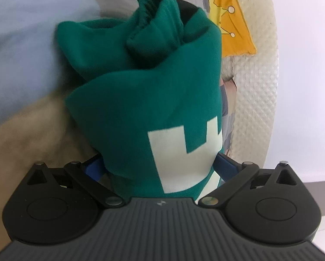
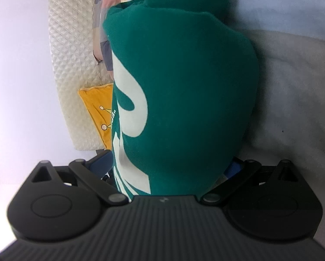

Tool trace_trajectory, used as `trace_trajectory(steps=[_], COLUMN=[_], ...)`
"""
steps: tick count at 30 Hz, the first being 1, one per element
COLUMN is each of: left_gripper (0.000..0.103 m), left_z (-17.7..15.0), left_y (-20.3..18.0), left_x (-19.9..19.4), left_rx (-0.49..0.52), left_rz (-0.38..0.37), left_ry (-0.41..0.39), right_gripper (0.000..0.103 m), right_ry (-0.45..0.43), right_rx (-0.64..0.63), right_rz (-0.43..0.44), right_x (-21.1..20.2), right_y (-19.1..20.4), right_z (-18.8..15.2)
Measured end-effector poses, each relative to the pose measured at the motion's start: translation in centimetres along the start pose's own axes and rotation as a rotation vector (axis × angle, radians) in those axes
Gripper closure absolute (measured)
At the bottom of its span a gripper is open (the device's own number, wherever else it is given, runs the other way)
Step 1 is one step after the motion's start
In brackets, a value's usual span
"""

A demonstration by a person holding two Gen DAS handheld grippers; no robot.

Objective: Fold large clothes

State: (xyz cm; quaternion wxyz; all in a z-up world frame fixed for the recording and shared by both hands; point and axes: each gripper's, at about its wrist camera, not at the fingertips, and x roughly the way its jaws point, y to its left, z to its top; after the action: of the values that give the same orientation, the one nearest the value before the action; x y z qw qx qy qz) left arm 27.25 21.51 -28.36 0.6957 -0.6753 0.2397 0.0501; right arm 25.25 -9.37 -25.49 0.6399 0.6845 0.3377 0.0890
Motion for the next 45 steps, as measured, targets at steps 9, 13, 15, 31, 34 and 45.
trace_trajectory(steps=[9,13,15,31,34,45], left_gripper=[0.001,0.002,0.004,0.038,0.043,0.052], left_z=[0.6,1.1,1.0,1.2,1.2,-0.5], left_y=[1.5,1.6,1.5,-3.0,-3.8,-8.3], left_x=[-1.4,-2.6,-2.7,-5.2,-5.9,-8.5], left_rx=[-0.057,-0.043,-0.032,0.162,0.196,0.341], left_rz=[0.017,0.032,0.038,0.076,0.064,-0.054], left_ry=[-0.048,-0.051,-0.062,-0.069,-0.069,0.016], right_gripper=[0.0,0.0,0.003,0.062,0.064,0.067], right_ry=[-0.036,-0.032,-0.023,0.012,0.017,0.028], right_rx=[-0.011,-0.06,-0.096,-0.307,-0.357,-0.495], right_rz=[-0.012,-0.026,-0.041,-0.037,-0.027,0.036], right_x=[0.8,1.8,2.1,2.1,1.8,-1.9], right_y=[-0.3,0.3,0.7,5.3,6.1,9.8], right_z=[0.2,0.2,0.3,0.8,0.9,1.8])
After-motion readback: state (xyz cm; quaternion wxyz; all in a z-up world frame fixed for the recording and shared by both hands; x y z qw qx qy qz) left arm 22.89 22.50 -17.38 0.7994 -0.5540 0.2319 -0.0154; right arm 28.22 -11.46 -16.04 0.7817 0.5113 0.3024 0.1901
